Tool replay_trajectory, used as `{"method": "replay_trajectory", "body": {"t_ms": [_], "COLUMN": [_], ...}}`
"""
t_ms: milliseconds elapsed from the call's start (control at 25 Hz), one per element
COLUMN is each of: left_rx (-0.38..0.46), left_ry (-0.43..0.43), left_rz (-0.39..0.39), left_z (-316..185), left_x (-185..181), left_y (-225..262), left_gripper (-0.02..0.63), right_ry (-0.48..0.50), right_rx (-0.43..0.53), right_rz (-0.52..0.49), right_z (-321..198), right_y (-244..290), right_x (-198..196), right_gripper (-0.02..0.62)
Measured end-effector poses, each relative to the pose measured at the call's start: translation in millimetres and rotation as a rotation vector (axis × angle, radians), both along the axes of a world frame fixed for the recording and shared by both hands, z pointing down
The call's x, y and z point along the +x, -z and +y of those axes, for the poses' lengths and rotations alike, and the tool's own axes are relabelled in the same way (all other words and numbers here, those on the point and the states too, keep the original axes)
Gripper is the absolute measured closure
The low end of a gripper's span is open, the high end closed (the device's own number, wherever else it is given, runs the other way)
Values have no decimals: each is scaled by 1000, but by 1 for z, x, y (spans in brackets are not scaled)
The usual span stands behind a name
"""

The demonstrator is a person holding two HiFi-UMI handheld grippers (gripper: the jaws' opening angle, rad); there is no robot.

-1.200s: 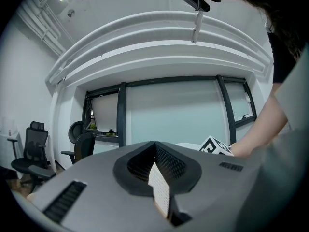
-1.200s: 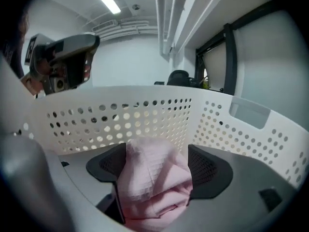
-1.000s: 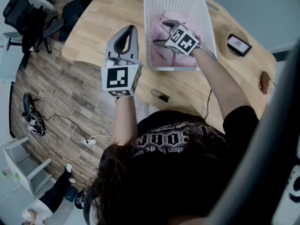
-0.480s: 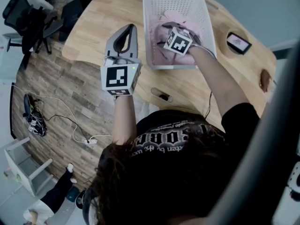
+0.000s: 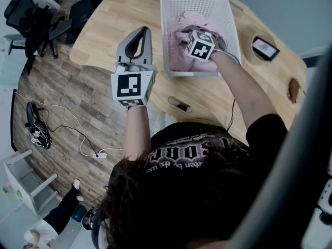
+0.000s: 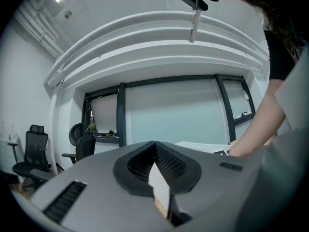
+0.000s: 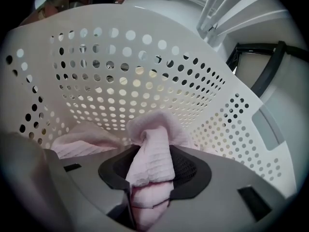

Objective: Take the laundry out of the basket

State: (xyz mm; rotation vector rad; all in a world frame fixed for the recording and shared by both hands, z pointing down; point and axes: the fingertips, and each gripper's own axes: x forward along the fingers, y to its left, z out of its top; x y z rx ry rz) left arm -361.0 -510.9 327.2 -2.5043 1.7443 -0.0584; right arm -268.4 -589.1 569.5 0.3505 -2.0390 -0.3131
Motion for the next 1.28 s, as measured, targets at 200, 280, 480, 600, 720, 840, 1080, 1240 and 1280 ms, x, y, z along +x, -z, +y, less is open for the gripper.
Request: {"method": "replay_trajectory", "body": {"t_ms": [200, 280, 480, 600, 720, 840, 1080, 1240, 1280], "left_rx": [-4, -4, -7, -8, -8, -4, 3, 10, 12], "left_ry": [7, 6, 10, 6, -3, -12, -35, -49, -52], "left_rz": [-3, -4, -2, 0, 2, 3, 2, -4, -5], "left_z": [3, 3, 2, 2, 0, -2, -3, -2, -2], "left_x": [-2, -1, -2, 0, 4, 7, 16, 21, 22], "left_y": [-1, -3, -4, -5, -5, -4, 0, 2, 3], "left_gripper": [604, 604, 604, 604, 604, 604, 604, 604, 604], "right_ry": [-12, -21, -24, -31, -50, -68, -117, -127, -129], "right_rx": [-12, -6, 53, 60, 71, 82, 97, 136, 147], "right_rz": [-27, -39, -55, -63, -89, -124, -226, -260, -272], "right_z": [-1, -2, -7, -7, -9, -10, -10, -7, -6], "right_y": [8, 12, 28, 35, 47, 58, 89, 110, 115], "right_x": [-2, -1, -1, 1, 4, 4, 10, 10, 9], "right_gripper": [438, 454, 466, 468, 470, 471, 476, 479, 479]}}
